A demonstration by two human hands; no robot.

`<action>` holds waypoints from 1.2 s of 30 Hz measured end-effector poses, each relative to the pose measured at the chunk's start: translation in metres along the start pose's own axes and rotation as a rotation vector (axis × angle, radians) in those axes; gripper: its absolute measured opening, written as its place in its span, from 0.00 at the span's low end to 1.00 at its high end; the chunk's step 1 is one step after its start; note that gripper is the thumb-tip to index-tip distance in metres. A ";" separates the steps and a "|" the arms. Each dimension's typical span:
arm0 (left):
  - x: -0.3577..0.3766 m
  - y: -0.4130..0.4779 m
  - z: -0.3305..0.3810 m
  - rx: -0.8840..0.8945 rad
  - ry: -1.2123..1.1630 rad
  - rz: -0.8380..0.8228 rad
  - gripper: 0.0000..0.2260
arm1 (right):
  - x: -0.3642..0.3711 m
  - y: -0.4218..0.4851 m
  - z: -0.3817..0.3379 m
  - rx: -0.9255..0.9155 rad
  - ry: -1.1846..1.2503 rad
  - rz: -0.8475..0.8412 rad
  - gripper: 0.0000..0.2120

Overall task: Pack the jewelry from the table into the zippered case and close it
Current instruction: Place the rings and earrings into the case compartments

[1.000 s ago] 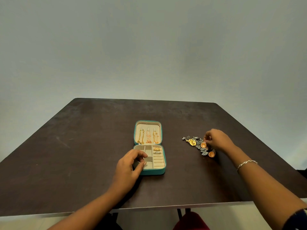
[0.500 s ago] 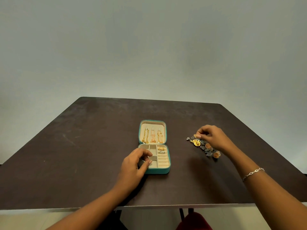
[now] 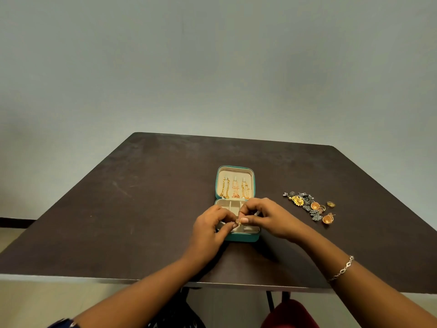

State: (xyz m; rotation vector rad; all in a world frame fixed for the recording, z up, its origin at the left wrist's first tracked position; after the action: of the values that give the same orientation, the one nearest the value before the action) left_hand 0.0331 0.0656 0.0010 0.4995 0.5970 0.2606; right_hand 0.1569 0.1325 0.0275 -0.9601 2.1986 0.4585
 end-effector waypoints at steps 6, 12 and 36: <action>-0.002 0.001 -0.002 -0.033 -0.020 0.045 0.03 | 0.001 -0.004 0.000 -0.047 0.077 0.114 0.07; -0.001 0.001 -0.002 -0.049 -0.027 0.032 0.03 | 0.005 -0.007 0.001 -0.093 0.023 0.222 0.06; 0.001 0.000 -0.001 -0.088 -0.002 -0.027 0.06 | -0.027 -0.012 0.023 -0.015 -0.201 0.336 0.04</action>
State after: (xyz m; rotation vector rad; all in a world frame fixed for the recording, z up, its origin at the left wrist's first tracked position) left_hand 0.0334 0.0667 -0.0002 0.4071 0.5871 0.2599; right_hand 0.1901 0.1508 0.0296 -0.5243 2.1766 0.6949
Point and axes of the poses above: each hand's wrist, its own y-axis towards the middle knuckle, its own x-axis out of the palm, z = x × y, the point moved 5 cm from there along y, towards the middle knuckle, and after that the axes turned 1 degree about y, right-handed, at the moved point
